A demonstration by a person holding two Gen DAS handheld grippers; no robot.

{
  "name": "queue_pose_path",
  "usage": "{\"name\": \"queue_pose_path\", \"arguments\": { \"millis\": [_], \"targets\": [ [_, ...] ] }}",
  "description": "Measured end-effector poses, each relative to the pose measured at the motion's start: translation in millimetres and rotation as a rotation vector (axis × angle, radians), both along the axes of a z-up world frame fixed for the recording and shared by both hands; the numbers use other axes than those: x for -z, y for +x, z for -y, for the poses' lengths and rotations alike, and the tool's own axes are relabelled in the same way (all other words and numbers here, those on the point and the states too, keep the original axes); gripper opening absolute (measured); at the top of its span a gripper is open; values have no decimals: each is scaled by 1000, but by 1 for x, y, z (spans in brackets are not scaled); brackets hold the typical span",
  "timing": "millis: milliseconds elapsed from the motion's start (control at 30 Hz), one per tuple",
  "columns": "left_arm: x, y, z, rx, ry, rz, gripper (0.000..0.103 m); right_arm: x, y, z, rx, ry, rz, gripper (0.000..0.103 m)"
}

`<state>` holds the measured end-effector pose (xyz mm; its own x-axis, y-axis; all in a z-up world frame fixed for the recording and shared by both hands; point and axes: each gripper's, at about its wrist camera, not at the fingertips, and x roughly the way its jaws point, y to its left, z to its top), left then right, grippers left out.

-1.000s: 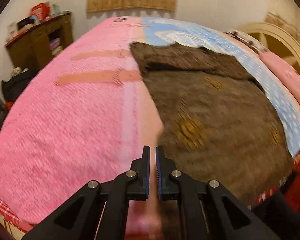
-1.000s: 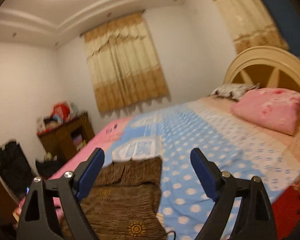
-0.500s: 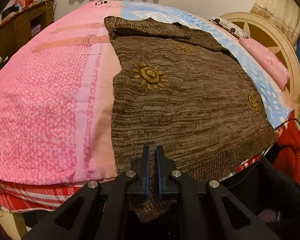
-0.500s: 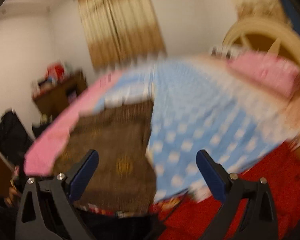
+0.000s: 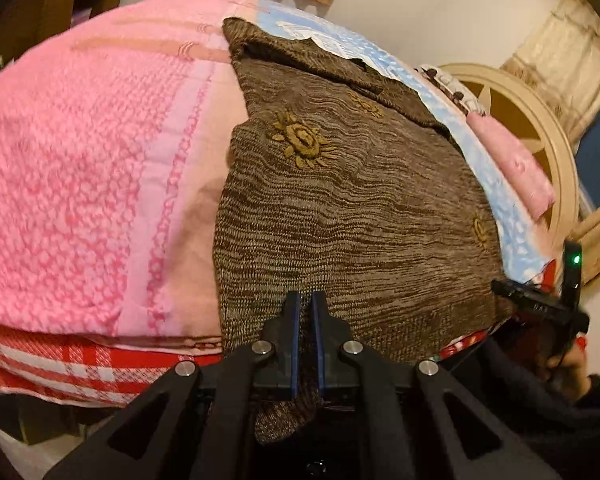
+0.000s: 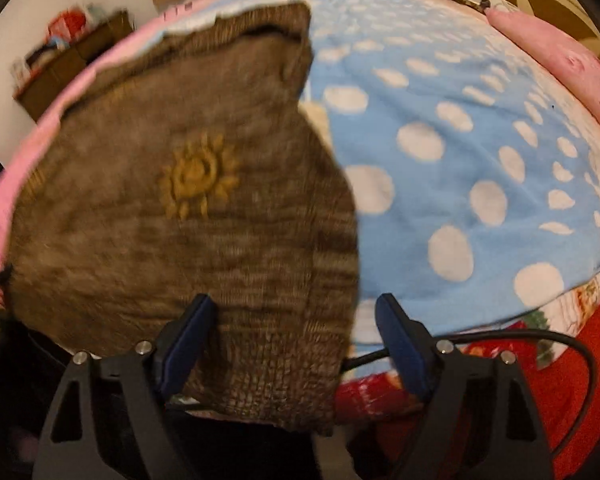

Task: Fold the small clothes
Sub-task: 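Grasp the hem with the left tool while the right tool grasps the other hem corner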

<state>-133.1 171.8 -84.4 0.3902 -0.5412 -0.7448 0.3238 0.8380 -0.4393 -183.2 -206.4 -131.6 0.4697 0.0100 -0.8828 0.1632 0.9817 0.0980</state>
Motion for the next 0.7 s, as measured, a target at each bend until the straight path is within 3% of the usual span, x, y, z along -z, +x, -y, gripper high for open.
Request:
{"name": "queue_pose_path", "arguments": {
  "millis": [67,133,233,267,433,700],
  "targets": [
    [1,-1,-1,0,-14,-9,6,-3,-1,4,3,23,-6,84],
    [1,-3,0,11,-20,-10,6,-3,-4,8,5,44,-8,75],
    [2,-4,3,26,-52,-20,5,-4,-10,9,-37,81,4,28],
    [3,-4,3,32,-63,-25,5,-5,-12,9,-47,98,7,22],
    [-5,-5,7,47,-69,-18,3,-15,-22,19,-37,245,32,12],
    [-54,-3,7,55,-78,115,1,-71,-43,40,-51,424,223,10]
  ]
}}
